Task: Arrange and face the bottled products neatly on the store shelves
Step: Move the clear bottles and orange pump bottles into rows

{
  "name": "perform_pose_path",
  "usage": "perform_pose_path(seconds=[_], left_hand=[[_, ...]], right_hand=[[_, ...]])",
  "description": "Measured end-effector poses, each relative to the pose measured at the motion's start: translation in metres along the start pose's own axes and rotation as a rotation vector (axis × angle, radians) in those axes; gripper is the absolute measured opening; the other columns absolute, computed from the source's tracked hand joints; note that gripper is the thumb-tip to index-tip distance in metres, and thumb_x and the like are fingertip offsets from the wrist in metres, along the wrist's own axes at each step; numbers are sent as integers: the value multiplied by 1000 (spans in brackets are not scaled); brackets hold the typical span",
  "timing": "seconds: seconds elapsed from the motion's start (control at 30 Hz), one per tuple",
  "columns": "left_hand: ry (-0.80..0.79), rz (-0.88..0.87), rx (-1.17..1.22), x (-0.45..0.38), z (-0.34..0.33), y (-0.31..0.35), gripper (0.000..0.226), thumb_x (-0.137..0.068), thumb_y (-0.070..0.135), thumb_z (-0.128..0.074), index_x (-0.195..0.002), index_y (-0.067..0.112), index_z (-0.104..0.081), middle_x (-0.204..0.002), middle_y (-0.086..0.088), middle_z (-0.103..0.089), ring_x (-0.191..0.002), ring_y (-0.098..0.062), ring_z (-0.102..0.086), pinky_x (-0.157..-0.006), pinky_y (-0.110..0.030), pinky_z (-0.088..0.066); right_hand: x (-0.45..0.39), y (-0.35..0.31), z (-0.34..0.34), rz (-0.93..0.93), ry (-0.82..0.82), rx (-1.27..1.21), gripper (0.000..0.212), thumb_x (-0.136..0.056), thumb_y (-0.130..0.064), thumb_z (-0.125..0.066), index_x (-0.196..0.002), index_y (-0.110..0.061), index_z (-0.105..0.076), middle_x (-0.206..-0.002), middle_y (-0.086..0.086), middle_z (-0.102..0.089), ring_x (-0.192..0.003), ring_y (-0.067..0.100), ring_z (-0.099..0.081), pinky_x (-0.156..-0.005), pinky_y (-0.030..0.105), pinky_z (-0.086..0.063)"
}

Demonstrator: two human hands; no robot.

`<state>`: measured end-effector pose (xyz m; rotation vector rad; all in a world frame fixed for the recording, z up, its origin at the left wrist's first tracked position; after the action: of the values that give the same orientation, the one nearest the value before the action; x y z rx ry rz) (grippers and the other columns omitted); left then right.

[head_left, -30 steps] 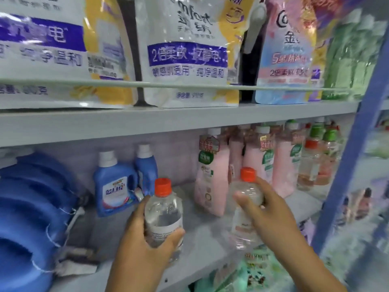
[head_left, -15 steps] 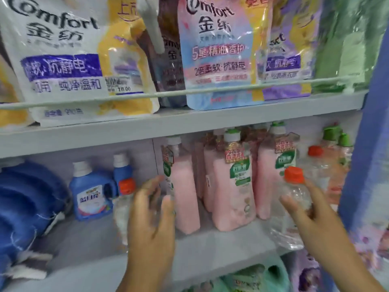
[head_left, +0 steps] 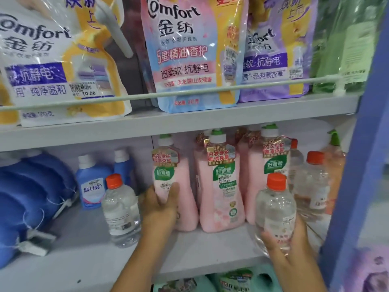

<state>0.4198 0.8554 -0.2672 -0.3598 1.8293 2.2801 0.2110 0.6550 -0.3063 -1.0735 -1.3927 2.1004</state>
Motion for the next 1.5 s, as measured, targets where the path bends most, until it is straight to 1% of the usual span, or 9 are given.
perform_pose_path(seconds=[0.1,0.33,0.83,0.97,1.03,1.1,1.2,1.33,1.5], left_hand=[[16,55,27,8,6,-8,49,-82,46,-76,-114,25,-45,-101,4,-64,-83,-6,-65,-64,-24,-50],[-28,-23,125,21,11,-16,52,-87,12,-76,-123,25,-42,-101,16,-68,-78,13,-68,-58,-10,-54],[-105,-84,144,30,15,-15,49,-86,13,-76,-119,35,-47,-109,18,-68,-98,6,-68,-76,-17,-58],[224,-489,-114,77,23,5,49,-82,27,-79,-125,18,-55,-126,3,-55,-116,-13,-56,-98,-26,-46],[135,-616,-252,102,10,23,20,-81,47,-69,-95,39,-57,-93,18,-59,-81,-1,-56,-73,-15,-46],[-133,-445,-457,104,-15,25,24,-85,63,-59,-81,40,-53,-75,20,-61,-67,-1,-56,-60,-9,-42],[-286,-259,-662,95,-36,26,34,-91,67,-52,-84,34,-55,-84,14,-69,-76,-2,-61,-66,-15,-46],[-316,-235,-738,88,-49,29,38,-94,63,-50,-93,27,-62,-93,4,-71,-87,-12,-66,-77,-27,-53],[-317,-233,-752,86,-54,15,35,-97,60,-47,-89,26,-54,-95,1,-73,-88,-14,-68,-79,-29,-55]], right_hand=[[-2,1,-1,14,-25,1,86,-85,-21,-77,-111,-85,-26,-109,-49,-55,-96,-26,-53,-76,12,-38],[-3,4,-1,30,-49,2,79,-85,-24,-75,-114,-80,-28,-114,-30,-58,-98,-19,-56,-77,18,-42],[-11,12,-6,-62,-150,106,72,-75,-48,-79,-131,-51,-34,-105,-31,-63,-93,-15,-58,-74,15,-42],[-13,10,-3,-93,-195,-34,54,-73,-61,-71,-122,-57,-48,-112,-32,-68,-103,-9,-65,-86,21,-50],[-21,4,16,-45,9,-100,48,-80,-76,-54,-119,-50,-61,-118,-24,-69,-108,-1,-66,-83,25,-55],[-37,-1,32,-27,126,-83,36,-95,-57,-53,-125,-39,-61,-121,-21,-67,-111,-7,-61,-82,20,-51],[-62,1,30,-96,2,54,43,-100,-37,-55,-141,-38,-46,-133,-19,-59,-117,-3,-58,-96,29,-44],[-68,-5,16,-195,-171,122,48,-95,-33,-65,-126,-53,-34,-115,-27,-56,-91,-11,-51,-81,23,-42],[-63,-7,14,-205,-129,222,60,-92,-33,-69,-132,-56,-31,-105,-26,-52,-82,-6,-50,-78,28,-43]])
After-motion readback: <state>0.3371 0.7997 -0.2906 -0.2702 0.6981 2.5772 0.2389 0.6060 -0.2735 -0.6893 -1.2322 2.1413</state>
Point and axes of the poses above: each hand's wrist, its own x-axis away from the middle knuckle, its own z-axis out of the back of the hand, y = z × x, the point moved 4 cm from there along -x, towards the middle knuckle
